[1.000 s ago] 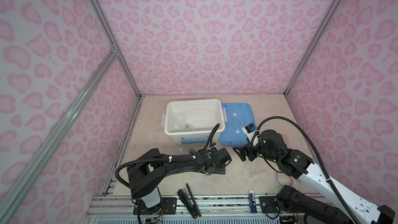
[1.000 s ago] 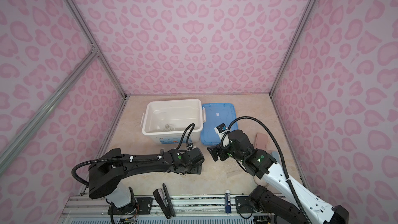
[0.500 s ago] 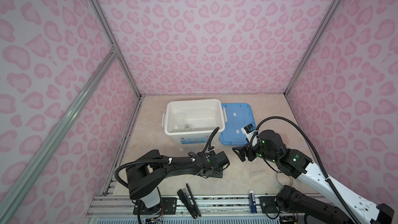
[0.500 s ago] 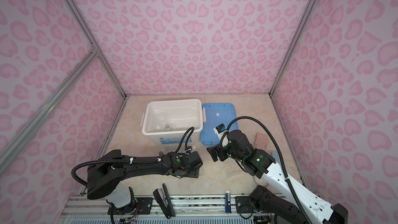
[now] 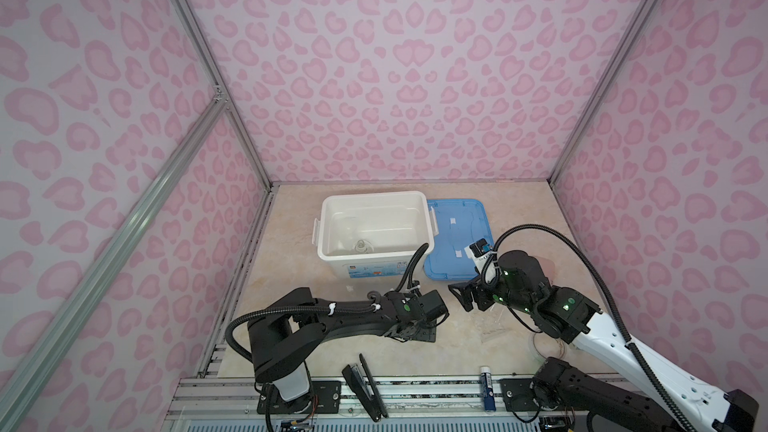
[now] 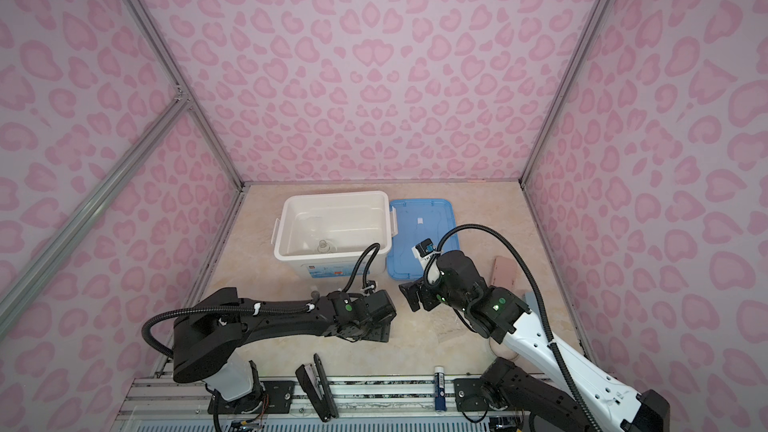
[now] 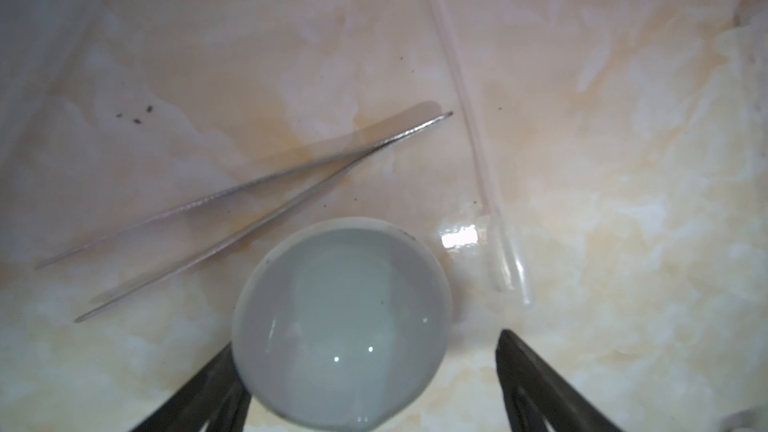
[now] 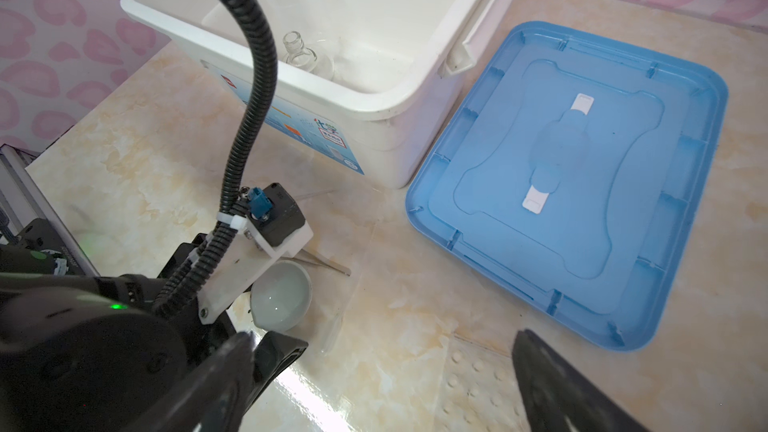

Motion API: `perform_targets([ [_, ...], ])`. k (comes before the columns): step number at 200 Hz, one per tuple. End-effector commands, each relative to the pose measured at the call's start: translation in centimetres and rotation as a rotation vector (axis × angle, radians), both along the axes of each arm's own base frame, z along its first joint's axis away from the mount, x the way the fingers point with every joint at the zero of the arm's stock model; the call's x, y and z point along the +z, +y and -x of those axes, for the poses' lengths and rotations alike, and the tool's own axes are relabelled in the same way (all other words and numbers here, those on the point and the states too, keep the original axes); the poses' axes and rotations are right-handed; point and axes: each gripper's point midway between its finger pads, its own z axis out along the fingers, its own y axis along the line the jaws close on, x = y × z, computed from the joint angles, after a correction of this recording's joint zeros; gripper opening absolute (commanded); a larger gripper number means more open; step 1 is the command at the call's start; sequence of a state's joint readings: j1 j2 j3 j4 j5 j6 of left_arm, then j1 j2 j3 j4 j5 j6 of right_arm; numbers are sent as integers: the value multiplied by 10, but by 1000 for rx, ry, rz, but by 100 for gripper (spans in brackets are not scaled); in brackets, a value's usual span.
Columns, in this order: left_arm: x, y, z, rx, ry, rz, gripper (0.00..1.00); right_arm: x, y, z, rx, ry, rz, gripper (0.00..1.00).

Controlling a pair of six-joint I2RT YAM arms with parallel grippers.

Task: Organize the chemistry lab equipment
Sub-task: 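Lower the open left gripper and close it on the white porcelain dish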

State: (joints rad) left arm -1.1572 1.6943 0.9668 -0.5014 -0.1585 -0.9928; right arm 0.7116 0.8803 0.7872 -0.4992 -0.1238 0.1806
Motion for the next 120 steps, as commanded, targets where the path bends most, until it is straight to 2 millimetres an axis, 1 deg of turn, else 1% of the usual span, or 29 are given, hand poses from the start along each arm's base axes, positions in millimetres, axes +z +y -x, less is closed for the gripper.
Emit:
perform_targets([
  [1, -4, 2, -3, 5, 1, -33, 90, -1, -1, -1, -8, -6, -2, 98],
  [29, -6, 7, -7, 10, -10, -65, 90, 0, -1, -1, -9, -7, 0, 98],
  [57, -3, 3, -12, 10, -27, -49, 89, 0, -1, -1, -9, -9, -3, 97],
  [76, -4, 5, -15, 8, -34, -69, 84, -1, -1, -1, -9, -7, 0, 98],
  [97, -6, 5, -16, 4, -32, -66, 83, -2, 0, -1, -7, -6, 1, 97],
  [120, -8, 6, -17, -3, -33, -79, 79, -1, 0, -1, -7, -7, 2, 97],
])
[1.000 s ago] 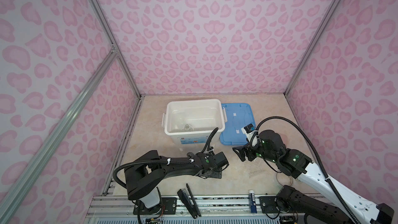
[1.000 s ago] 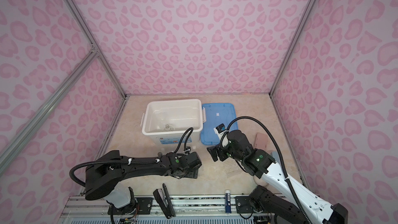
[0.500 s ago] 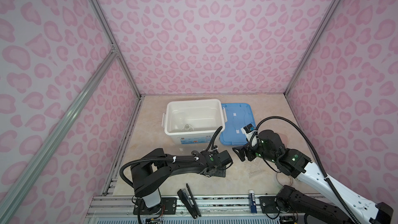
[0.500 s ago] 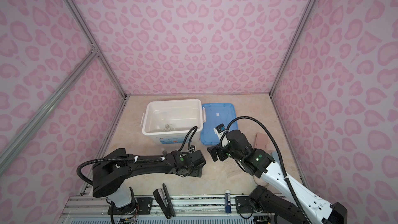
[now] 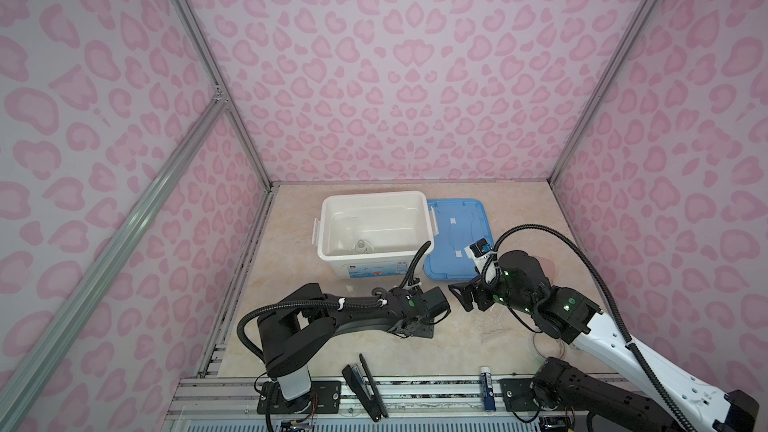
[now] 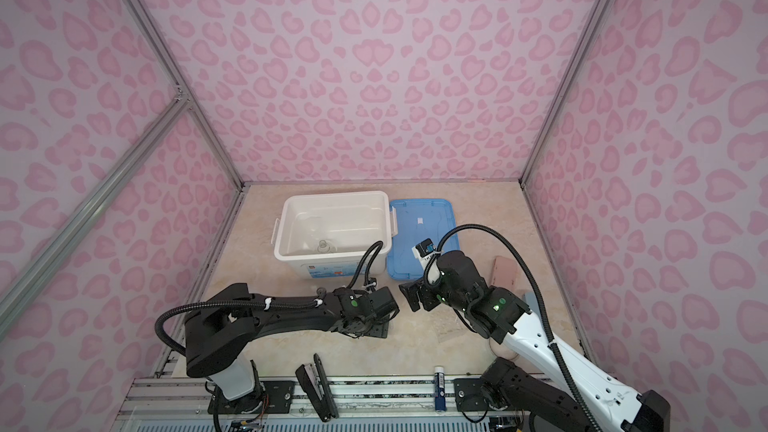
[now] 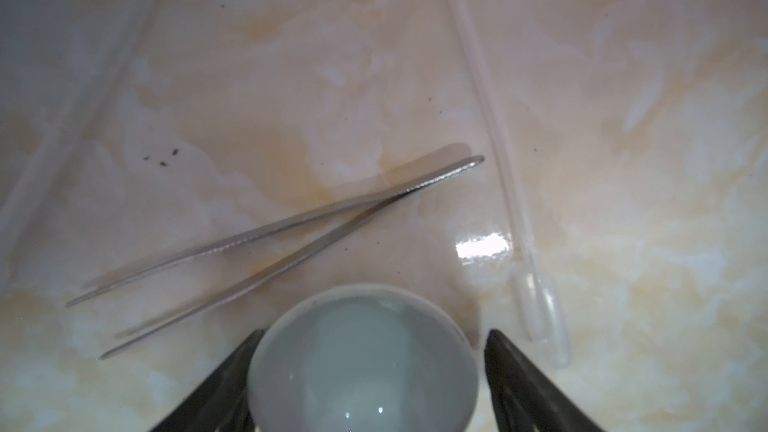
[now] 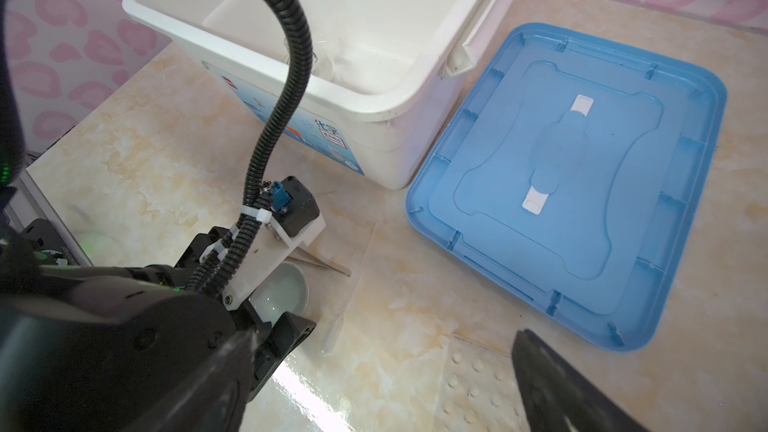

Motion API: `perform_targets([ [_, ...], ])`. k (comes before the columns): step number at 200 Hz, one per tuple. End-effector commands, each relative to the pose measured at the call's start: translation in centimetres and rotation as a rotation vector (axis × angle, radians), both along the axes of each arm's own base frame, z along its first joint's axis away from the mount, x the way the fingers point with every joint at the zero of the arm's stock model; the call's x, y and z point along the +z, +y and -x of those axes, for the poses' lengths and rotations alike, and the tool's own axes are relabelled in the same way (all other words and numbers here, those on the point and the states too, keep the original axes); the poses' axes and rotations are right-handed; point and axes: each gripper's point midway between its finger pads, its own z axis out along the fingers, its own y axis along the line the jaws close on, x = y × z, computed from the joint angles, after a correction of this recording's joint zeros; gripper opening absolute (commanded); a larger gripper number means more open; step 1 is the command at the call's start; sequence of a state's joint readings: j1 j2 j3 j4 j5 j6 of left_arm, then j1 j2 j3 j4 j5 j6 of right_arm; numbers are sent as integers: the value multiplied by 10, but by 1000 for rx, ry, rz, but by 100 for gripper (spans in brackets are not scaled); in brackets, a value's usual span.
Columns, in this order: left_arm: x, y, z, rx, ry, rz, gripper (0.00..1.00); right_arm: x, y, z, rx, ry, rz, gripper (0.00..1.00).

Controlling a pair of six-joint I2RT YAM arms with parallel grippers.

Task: Organize the chemistry lab equipment
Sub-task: 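Lower the open left gripper and close it on the white porcelain dish, then lift the porcelain dish and carry it over the white bin with the left gripper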

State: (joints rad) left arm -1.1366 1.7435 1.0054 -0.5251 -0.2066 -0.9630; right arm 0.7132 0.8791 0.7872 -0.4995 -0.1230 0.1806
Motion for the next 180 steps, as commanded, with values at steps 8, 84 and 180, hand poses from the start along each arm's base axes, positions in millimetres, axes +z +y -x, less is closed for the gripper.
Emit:
perform_targets([
  [8, -3, 1, -2, -9, 2, -20, 78, -1, -1, -2, -9, -6, 3, 97],
  [84, 10, 5, -3, -4, -24, 4, 67, -2, 1, -3, -5, -6, 3, 97],
  [180, 67, 16, -6, -12, -100, 43, 61, 4, 2, -4, -5, -22, -7, 97],
])
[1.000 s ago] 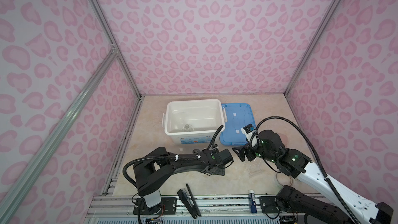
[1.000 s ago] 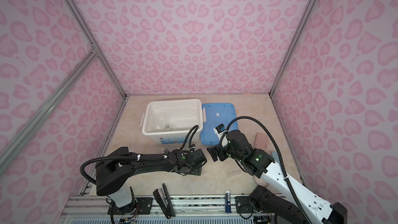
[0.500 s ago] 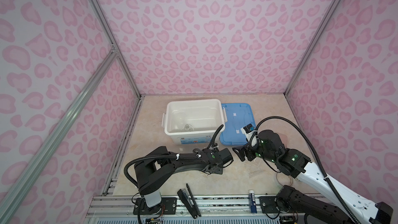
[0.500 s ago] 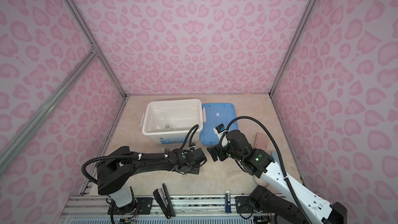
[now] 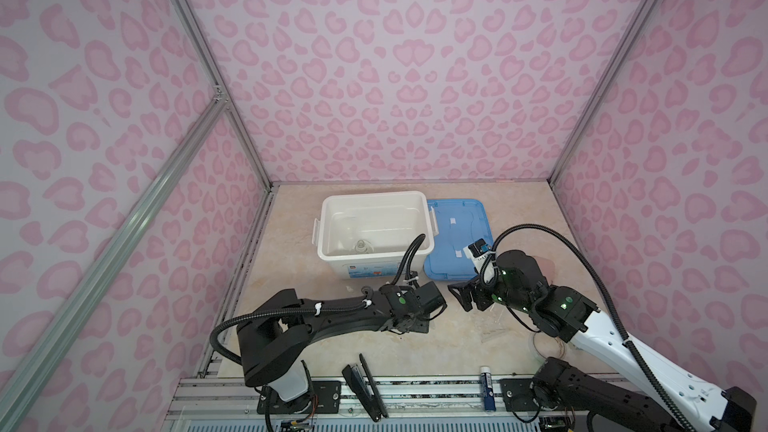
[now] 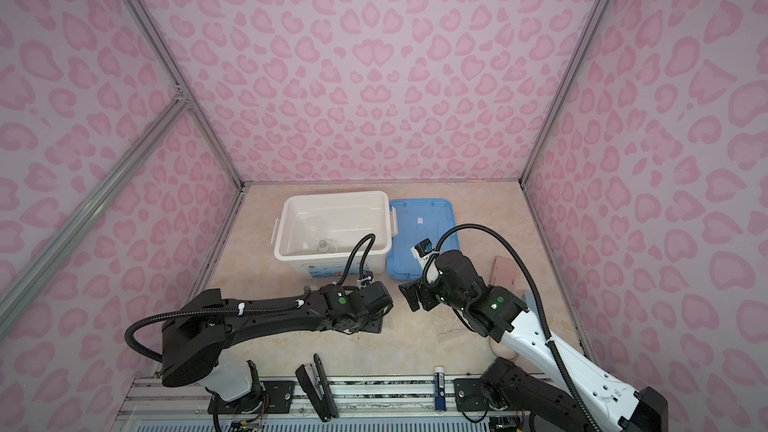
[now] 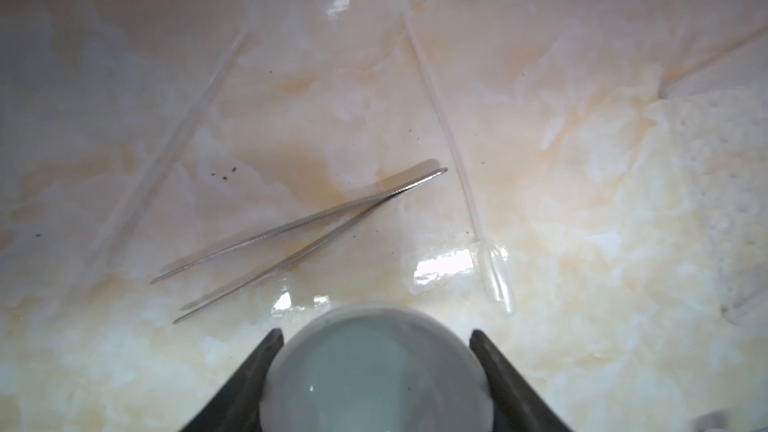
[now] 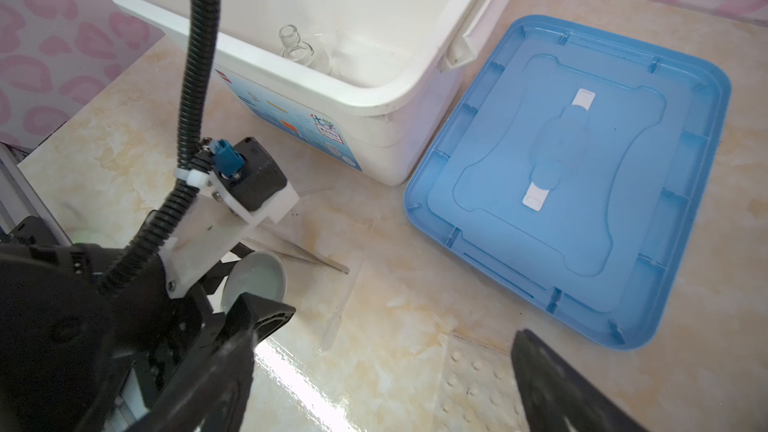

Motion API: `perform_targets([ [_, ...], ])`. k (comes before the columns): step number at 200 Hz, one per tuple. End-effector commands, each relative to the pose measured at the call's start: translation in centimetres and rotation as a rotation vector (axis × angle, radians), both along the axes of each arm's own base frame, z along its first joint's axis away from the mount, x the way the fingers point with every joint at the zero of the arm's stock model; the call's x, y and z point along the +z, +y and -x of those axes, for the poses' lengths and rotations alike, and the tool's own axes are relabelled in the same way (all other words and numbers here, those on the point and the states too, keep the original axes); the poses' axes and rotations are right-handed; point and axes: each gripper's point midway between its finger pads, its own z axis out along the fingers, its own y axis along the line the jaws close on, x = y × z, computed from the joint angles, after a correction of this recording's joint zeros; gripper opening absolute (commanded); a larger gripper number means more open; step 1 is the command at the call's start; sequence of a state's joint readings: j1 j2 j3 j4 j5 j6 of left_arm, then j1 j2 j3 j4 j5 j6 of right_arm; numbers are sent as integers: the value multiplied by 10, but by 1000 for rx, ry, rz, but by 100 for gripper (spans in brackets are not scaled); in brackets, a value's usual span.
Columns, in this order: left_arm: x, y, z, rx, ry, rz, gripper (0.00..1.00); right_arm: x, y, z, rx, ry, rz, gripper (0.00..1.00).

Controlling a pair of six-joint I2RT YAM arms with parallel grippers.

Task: Organize the chemistry lab equipment
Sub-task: 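Lift the porcelain dish and carry it over the white bin with the left gripper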

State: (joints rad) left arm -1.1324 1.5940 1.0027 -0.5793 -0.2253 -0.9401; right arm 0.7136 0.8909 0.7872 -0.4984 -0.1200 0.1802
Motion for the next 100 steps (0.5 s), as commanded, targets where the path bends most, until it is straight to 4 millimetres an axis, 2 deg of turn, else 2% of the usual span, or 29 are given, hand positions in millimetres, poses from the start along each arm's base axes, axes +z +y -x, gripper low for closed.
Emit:
perform_targets([
  [1, 24, 13, -3, 1, -42, -28, 61, 7, 1, -3, -4, -30, -16, 97],
  [52, 96, 26, -19, -2, -132, 33, 59, 41, 18, -13, 14, -82, -106, 97],
  [100, 160, 42, -63, -10, -228, 94, 60, 85, 42, -38, 11, -129, -191, 97],
])
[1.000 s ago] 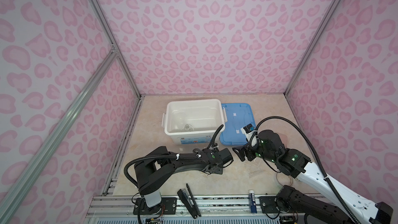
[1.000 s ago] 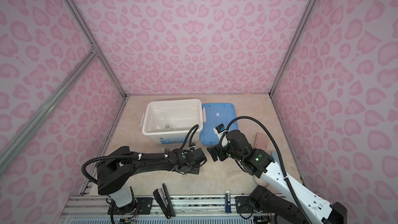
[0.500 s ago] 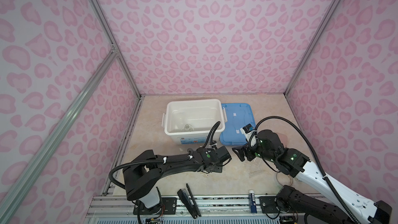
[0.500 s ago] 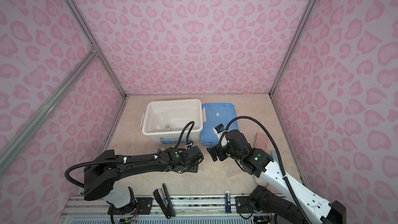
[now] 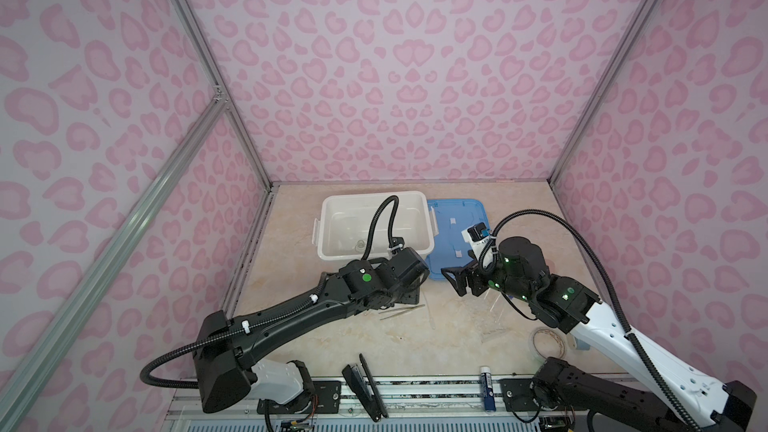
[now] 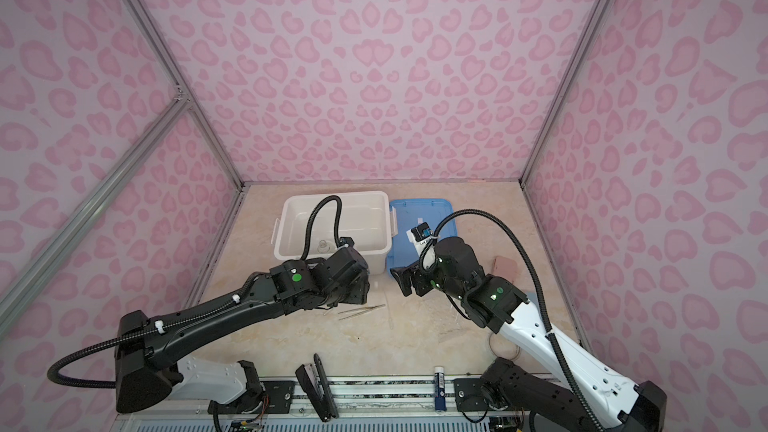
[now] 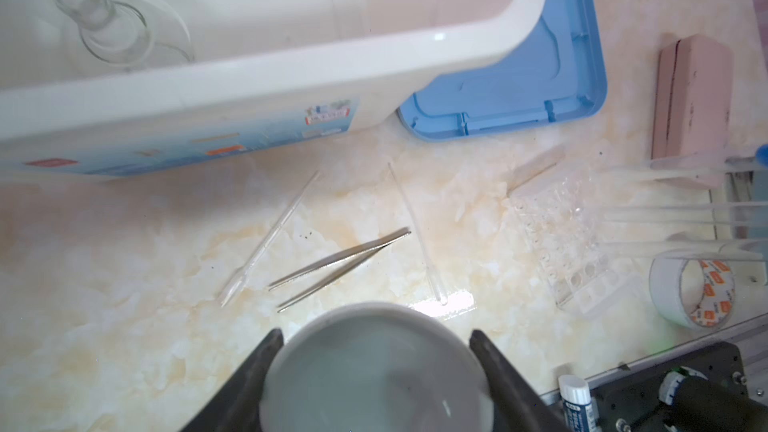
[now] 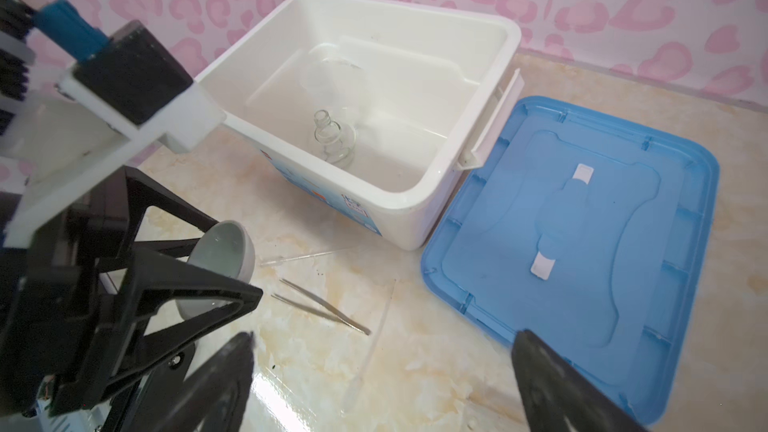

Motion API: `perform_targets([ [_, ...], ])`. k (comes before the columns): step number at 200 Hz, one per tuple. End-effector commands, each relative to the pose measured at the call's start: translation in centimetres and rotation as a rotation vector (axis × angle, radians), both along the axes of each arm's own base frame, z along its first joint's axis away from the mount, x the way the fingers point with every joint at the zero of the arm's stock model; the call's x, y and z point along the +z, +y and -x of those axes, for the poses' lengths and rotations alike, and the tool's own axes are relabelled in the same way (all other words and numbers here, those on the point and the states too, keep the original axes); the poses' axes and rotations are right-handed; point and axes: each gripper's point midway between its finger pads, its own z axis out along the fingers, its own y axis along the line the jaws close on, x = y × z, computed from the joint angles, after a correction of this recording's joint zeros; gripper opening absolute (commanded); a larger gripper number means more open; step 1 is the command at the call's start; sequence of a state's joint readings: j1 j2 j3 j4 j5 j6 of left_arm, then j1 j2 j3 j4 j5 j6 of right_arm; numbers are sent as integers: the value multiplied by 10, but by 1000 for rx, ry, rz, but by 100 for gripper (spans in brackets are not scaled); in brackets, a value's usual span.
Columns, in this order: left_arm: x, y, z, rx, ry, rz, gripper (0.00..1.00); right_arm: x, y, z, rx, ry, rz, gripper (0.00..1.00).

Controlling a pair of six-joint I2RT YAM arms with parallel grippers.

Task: Organize the chemistry lab equipment
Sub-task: 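Lift the porcelain dish and carry it over the white bin with the left gripper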

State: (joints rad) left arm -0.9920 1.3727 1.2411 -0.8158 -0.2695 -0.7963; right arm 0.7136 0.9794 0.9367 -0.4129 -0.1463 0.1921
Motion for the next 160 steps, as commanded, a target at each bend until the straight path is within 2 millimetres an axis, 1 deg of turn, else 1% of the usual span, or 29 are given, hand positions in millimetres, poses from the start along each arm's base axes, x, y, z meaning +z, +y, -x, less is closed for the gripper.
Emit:
perform_targets([
  [1, 28, 14, -17, -36, -56, -26, 60, 28, 16, -14, -3, -35, -81, 97],
  [5, 33, 15, -22, -33, -62, -21, 60, 31, 18, -16, -6, -37, -91, 97],
  [9, 32, 18, -25, -33, -55, -22, 60, 34, 20, -19, -11, -38, -98, 97],
  [12, 42, 18, -30, -29, -68, 1, 60, 37, 21, -21, -15, -42, -107, 97],
  [27, 55, 21, -49, -29, -78, 39, 59, 45, 28, -34, -42, -47, -126, 97],
  [43, 61, 29, -71, -12, -89, 34, 59, 51, 36, -46, -59, -49, -136, 97],
  [54, 60, 33, -86, -3, -89, 32, 59, 53, 43, -54, -59, -51, -137, 97],
  [73, 50, 35, -112, 4, -72, 33, 59, 53, 52, -66, -62, -53, -142, 97],
  [96, 27, 37, -144, 22, -44, 15, 59, 48, 65, -79, -47, -38, -153, 97],
  [104, 17, 39, -155, 32, -33, -4, 58, 47, 69, -83, -43, -35, -154, 97],
  [121, -2, 38, -173, 42, -14, -9, 58, 42, 76, -91, -40, -30, -151, 97],
  [136, -17, 36, -185, 43, 4, -21, 57, 36, 79, -98, -42, -19, -144, 97],
  [160, -33, 32, -202, 37, 3, -60, 57, 24, 81, -105, -44, 1, -142, 97],
])
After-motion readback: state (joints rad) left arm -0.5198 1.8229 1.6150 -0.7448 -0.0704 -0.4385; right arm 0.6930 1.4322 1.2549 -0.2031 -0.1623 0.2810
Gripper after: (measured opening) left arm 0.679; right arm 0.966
